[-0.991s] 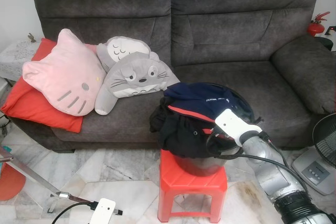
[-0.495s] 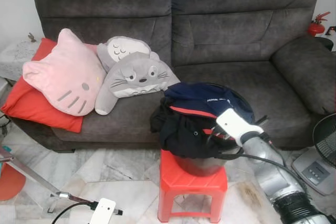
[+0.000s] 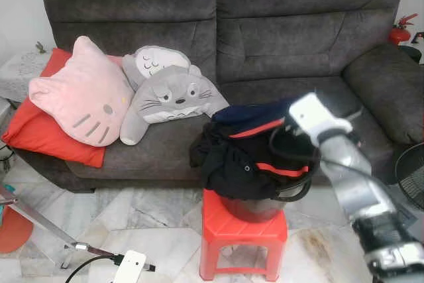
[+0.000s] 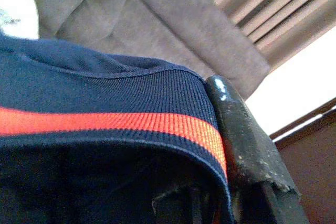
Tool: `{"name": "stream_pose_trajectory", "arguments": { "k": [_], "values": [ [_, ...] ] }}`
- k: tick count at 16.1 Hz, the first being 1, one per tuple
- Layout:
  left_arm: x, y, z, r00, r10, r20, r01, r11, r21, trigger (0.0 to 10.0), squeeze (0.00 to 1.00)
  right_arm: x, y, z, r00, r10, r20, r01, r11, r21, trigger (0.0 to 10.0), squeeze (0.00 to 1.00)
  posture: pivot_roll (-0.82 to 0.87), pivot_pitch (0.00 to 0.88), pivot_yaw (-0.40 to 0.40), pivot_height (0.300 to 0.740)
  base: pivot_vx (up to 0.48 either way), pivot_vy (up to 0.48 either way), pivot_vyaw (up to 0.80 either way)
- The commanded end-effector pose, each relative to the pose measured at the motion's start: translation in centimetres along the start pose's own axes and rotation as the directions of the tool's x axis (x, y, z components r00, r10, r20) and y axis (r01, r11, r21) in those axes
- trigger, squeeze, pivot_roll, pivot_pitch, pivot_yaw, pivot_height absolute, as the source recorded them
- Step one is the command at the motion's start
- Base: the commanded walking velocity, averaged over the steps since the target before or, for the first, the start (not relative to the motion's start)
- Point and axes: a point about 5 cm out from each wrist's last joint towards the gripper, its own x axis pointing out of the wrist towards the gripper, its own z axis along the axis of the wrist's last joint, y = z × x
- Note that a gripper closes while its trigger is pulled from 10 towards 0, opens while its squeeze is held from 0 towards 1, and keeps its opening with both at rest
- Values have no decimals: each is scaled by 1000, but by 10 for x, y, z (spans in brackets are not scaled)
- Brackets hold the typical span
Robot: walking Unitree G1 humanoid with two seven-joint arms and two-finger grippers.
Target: Hang hanger
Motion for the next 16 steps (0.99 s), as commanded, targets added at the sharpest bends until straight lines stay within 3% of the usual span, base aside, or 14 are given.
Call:
{"name": "stream_pose_trajectory", "arguments": {
  "k": [1, 5, 13, 16],
  "values": [
    [0, 3, -3, 1000, 8, -14, -7, 1000, 29, 10000, 0, 5, -18, 14, 997, -60, 53, 58, 998, 21, 10000, 0, -233, 0, 82, 740, 0, 0, 0],
    [0, 3, -3, 1000, 9, -14, -9, 1000, 28, 10000, 0, 12, -27, 21, 994, -79, 70, 77, 997, 30, 10000, 0, -233, 0, 81, 740, 0, 0, 0],
    [0, 2, -3, 1000, 8, -15, -7, 1000, 28, 10000, 0, 10, 1, 16, 996, 68, 58, -69, 997, 17, 10000, 0, -229, 0, 77, 740, 0, 0, 0],
    [0, 3, -3, 1000, 10, -15, -9, 1000, 29, 10000, 0, 3, 7, 16, 998, 28, 51, -36, 988, 147, 10000, 0, -224, 0, 74, 740, 0, 0, 0]
  ]
}}
